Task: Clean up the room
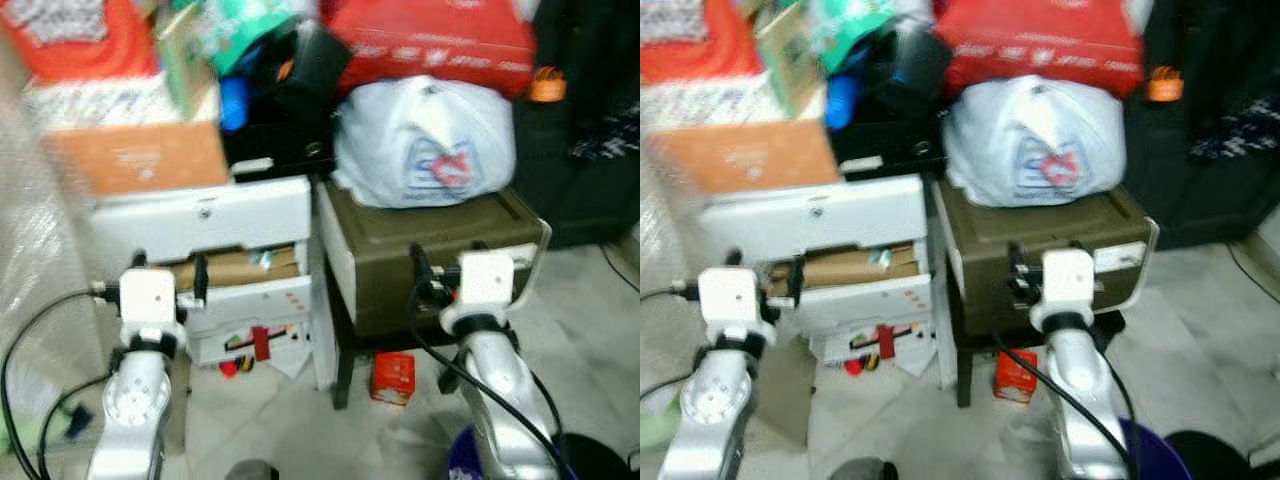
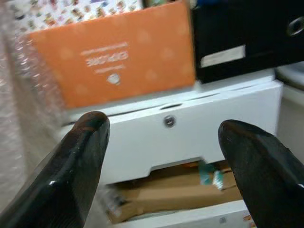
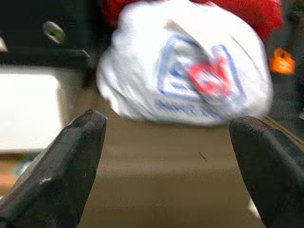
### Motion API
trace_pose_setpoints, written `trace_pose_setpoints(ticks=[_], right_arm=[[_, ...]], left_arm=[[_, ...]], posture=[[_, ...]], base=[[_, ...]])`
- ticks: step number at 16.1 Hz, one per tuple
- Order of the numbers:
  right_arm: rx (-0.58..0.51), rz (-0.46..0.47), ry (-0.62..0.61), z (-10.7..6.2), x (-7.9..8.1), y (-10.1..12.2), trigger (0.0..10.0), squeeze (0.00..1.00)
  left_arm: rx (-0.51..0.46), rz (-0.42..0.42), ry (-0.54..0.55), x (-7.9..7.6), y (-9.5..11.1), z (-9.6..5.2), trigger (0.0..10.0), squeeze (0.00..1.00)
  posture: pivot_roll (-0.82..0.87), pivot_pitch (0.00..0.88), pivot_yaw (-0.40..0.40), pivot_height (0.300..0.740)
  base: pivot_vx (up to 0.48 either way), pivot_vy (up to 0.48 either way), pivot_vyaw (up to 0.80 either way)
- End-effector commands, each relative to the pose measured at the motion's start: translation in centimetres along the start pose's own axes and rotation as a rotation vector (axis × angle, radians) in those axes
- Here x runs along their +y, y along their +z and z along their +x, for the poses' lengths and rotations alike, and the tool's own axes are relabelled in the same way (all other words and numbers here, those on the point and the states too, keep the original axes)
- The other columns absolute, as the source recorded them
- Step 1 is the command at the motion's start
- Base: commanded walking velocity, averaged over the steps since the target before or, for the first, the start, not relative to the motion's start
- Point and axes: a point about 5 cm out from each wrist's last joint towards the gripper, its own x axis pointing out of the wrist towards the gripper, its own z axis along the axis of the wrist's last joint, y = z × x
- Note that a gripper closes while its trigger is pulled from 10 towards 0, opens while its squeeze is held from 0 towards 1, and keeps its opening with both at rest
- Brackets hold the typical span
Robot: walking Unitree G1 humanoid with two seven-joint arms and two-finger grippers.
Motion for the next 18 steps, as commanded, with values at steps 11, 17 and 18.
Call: trace_pose_setpoints(ticks=[11, 17, 18], right_arm=[[-0.019, -0.034, 0.07, 2.1, 2.0, -0.2, 10.0, 0.0], [-0.03, -0.059, 0.053, 2.2, 1.4, -0.1, 10.0, 0.0], [-0.032, -0.053, 0.016, 1.7, 0.8, 0.0, 10.0, 0.0]], left_arm=[[0.008, -0.029, -0.031, -1.3, -0.1, 1.6, 10.0, 0.0], [-0.005, 0.016, -0.044, -1.2, 0.1, 2.0, 10.0, 0.0], [0.005, 0.013, -0.053, -0.6, 0.0, 1.7, 10.0, 0.0]], posture=[[0.02, 0.0, -0.006, 0.74], [0.03, 0.0, -0.007, 0.74], [0.03, 0.0, -0.003, 0.74]], base=[[0.0, 0.0, 0.8], [0.0, 0.0, 0.2], [0.0, 0.0, 0.0]])
